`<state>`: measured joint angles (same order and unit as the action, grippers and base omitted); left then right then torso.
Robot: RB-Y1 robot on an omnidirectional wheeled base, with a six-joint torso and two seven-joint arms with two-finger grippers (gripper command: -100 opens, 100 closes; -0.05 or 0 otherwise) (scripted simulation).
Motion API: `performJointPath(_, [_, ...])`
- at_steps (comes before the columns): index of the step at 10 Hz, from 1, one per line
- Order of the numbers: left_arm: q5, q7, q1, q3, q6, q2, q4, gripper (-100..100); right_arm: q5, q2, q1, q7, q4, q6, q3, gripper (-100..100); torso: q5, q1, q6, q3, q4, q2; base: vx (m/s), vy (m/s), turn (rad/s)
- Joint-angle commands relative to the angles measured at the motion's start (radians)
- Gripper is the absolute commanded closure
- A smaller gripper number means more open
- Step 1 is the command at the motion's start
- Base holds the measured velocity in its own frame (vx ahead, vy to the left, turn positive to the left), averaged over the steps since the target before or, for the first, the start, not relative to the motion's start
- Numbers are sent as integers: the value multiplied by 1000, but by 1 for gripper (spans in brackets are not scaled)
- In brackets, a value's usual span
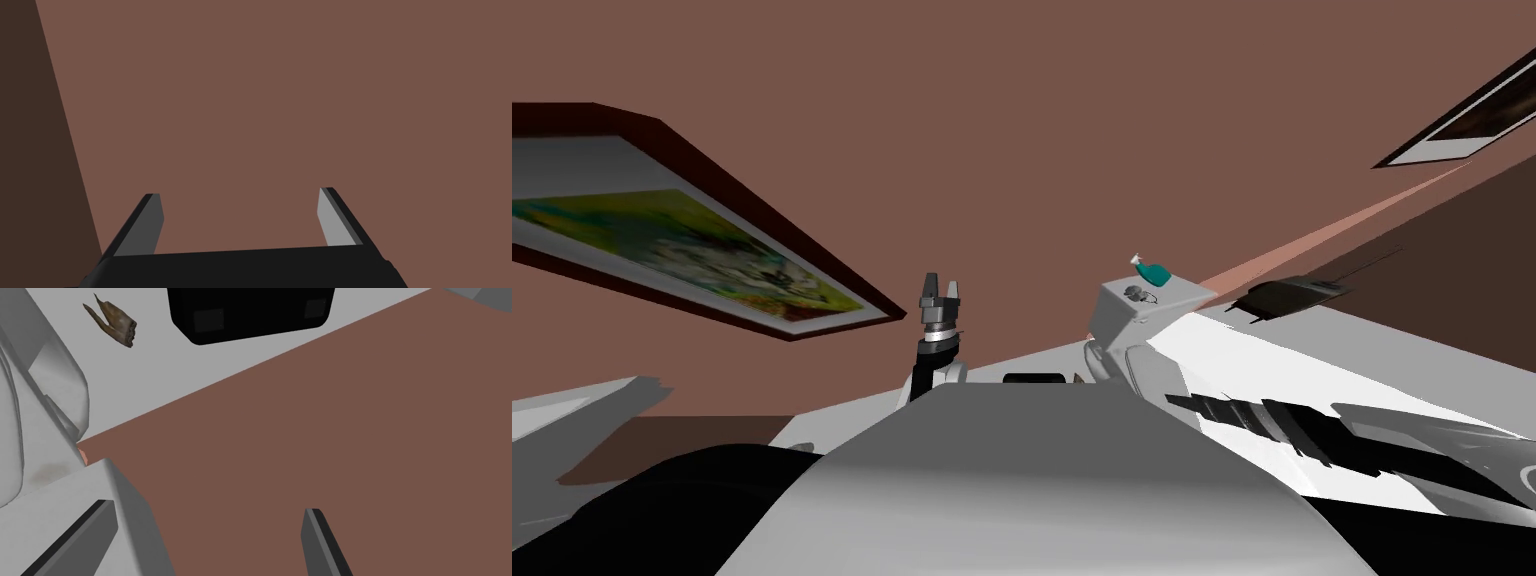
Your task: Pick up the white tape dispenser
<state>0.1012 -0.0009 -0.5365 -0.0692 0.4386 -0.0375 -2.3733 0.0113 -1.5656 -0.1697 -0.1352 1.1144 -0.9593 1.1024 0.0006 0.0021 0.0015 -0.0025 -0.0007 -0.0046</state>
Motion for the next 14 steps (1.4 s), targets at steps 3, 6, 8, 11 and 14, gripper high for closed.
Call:
performJointPath(3, [0, 0, 0, 0, 0, 0, 0, 0, 15, -43, 39, 3, -83, -17, 38, -100, -1, -2, 1, 2, 1, 3, 22, 11, 63])
performJointPath(6, [0, 0, 0, 0, 0, 0, 0, 0, 22, -96, 68, 3, -110, -9, 66, -100, 0, 0, -1, 0, 0, -1, 57, 27, 162])
performJointPath(8, [0, 0, 0, 0, 0, 0, 0, 0, 35, -180, 122, 3, -154, 8, 111, -100, 0, 0, 0, -1, 0, -2, 107, 47, 251])
performJointPath(11, [0, 0, 0, 0, 0, 0, 0, 0, 40, -216, 148, 4, -171, 17, 129, -100, -1, -2, 1, 0, 0, 0, 63, 9, 102])
performJointPath(14, [0, 0, 0, 0, 0, 0, 0, 0, 45, -247, 172, 5, -185, 26, 143, -100, -1, -1, 1, 1, 0, 2, 51, 8, 91])
